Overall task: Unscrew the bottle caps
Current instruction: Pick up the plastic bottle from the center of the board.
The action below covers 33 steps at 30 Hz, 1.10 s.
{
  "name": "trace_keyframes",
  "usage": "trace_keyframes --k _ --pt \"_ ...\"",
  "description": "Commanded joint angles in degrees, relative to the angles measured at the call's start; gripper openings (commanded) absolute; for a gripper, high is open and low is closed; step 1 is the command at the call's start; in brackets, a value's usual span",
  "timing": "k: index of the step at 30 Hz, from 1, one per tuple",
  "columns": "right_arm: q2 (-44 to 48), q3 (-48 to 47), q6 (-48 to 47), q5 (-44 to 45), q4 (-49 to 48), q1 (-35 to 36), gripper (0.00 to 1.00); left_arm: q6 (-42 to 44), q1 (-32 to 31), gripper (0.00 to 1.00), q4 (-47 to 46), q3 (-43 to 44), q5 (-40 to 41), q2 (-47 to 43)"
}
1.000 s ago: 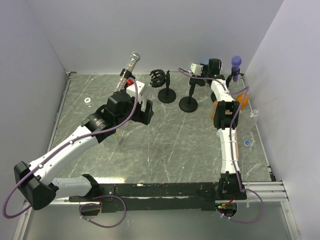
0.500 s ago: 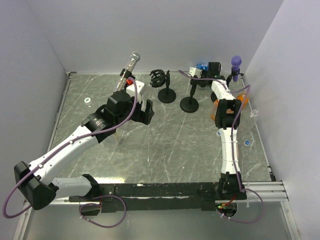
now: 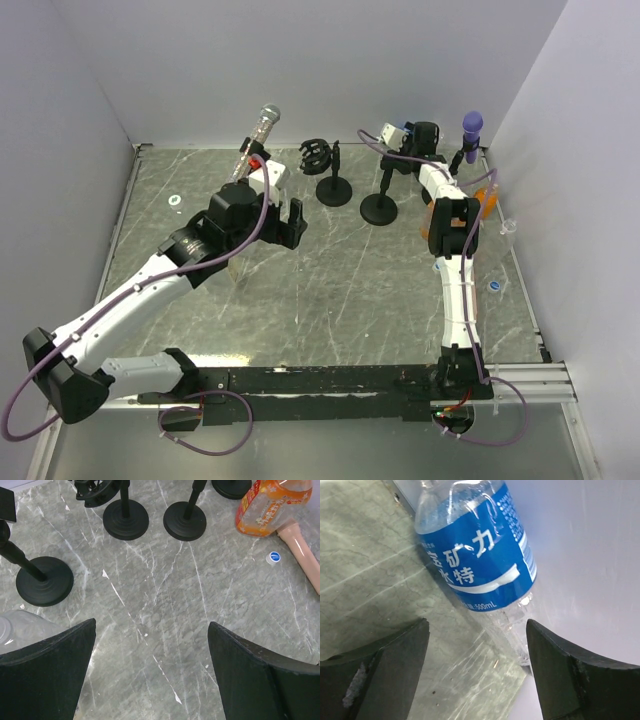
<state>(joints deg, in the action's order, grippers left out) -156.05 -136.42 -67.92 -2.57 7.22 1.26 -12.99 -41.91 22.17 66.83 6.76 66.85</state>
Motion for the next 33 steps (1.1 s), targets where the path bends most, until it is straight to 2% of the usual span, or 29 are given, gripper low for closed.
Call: trace_keyframes --k 1,16,23,33 --pt "8.64 1.07 3.58 2.04 -0.99 -0.11 0.86 -0.19 0.25 0.97 0.33 1.90 -0.79 -2.25" --pt "19.02 3.09 11.58 -2.35 4.90 1.11 0.90 -1.33 0.16 0.97 0.41 1.99 -1.49 -5.06" --pt "26.58 4.76 17.02 -8.06 8.76 2.26 0.89 -1.77 0.25 0.96 -0.11 1.47 -2.19 -6.29" --pt "35.02 4.06 22.30 -18.60 19.74 5.33 0.90 -1.60 0.25 0.97 0.24 1.99 -3.77 -8.14"
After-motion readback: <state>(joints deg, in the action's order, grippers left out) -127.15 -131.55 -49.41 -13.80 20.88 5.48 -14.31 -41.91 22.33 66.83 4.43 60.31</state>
